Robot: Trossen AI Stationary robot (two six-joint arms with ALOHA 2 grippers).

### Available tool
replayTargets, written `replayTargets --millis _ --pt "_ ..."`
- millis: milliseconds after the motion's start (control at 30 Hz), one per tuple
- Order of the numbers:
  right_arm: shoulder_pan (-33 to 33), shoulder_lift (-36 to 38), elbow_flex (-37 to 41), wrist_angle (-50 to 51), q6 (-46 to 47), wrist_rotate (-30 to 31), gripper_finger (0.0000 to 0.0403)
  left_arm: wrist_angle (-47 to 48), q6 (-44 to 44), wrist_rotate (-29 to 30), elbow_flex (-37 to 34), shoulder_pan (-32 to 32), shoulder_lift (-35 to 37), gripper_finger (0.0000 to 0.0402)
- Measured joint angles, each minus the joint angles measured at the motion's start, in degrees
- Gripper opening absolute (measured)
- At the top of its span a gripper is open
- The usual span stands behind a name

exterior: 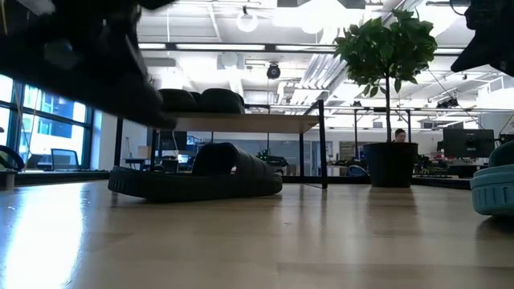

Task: Pick and place slides into the shelf
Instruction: Put the right black slide under the shelf

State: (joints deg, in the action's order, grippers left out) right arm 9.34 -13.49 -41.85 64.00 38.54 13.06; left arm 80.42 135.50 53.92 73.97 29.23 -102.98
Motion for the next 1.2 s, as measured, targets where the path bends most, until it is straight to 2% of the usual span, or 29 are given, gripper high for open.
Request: replayTargets --millis 267,600,767,1200 --pt "0.0 0.0 0.0 0.0 0.0 -0.2 0.0 -7.7 0.0 -2.9 -10.6 -2.7 0.0 0.0" --pt "0.0 0.0 0.0 0.0 0.3 -2.4 0.0 -23.7 -0.1 -1.1 -21.9 -4.0 0.0 0.0" --pt "0.0 0.0 0.0 0.0 0.5 -2.4 0.0 -25.1 -0.4 0.7 -23.1 -6.0 -0.1 0.0" --pt "0.0 0.0 0.0 0.0 2.1 -2.5 0.0 -27.6 -3.2 3.5 -23.2 -16.7 -1.5 0.0"
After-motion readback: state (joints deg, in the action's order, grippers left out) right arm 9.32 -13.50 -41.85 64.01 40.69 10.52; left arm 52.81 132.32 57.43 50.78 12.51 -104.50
